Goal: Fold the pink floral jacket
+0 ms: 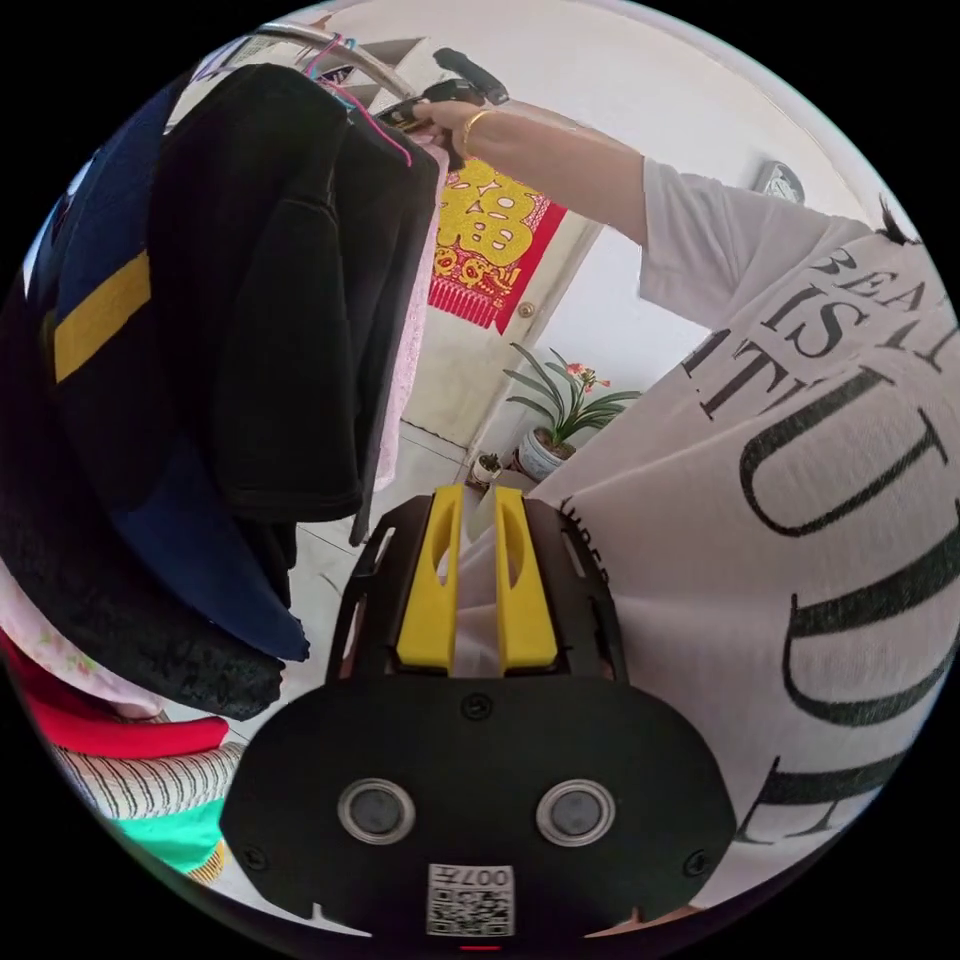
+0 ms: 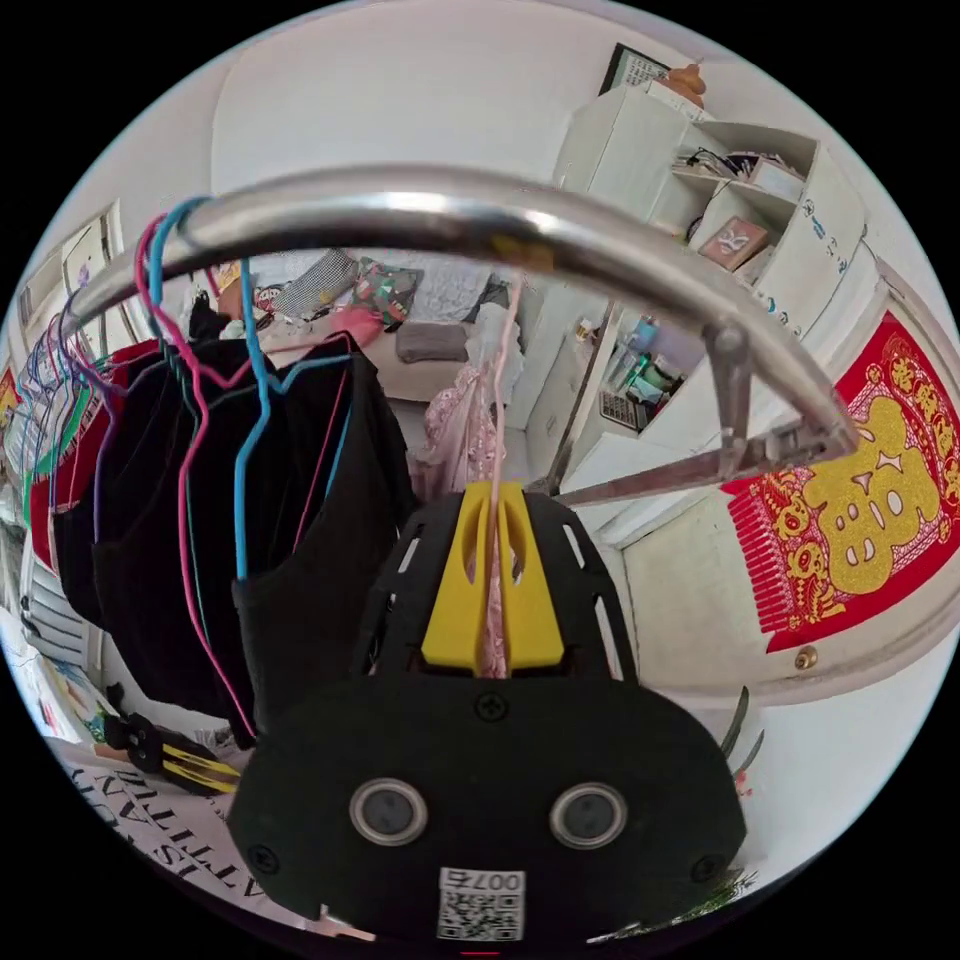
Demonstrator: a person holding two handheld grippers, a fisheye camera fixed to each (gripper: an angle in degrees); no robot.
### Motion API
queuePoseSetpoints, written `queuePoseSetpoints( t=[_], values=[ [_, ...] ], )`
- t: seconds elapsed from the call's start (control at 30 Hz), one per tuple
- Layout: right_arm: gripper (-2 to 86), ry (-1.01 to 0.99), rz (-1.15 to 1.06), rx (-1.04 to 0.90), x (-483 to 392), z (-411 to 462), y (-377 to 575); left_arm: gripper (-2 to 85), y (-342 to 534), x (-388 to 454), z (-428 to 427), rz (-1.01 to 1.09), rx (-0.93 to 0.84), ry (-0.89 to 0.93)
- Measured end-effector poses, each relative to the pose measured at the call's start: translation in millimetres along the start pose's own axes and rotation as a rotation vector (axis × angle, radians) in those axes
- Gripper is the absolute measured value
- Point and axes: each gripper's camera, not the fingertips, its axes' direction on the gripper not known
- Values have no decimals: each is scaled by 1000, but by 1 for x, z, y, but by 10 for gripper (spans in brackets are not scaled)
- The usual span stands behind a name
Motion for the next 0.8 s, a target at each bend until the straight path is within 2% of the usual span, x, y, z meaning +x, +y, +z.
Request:
queuePoseSetpoints(
  t=[0.13, 0.27, 0.5, 0.63, 0.8],
  values=[
    [-2, -13, 70, 41, -12, 0, 78, 58, -6, 8, -6, 51, 27, -90],
    [-2, 47, 174, 108, -37, -48, 186, 66, -20, 14, -4, 169, 12, -86],
    [-2, 223, 394, 120, -112, -205, 328, 103, -75, 50, 34, 447, -30, 151],
    [-1, 370, 513, 52, -163, -281, 368, 114, -111, 87, 60, 522, 22, 269],
    [-1, 590, 646, -81, -241, -368, 394, 121, -150, 172, 93, 681, 65, 438]
  ],
)
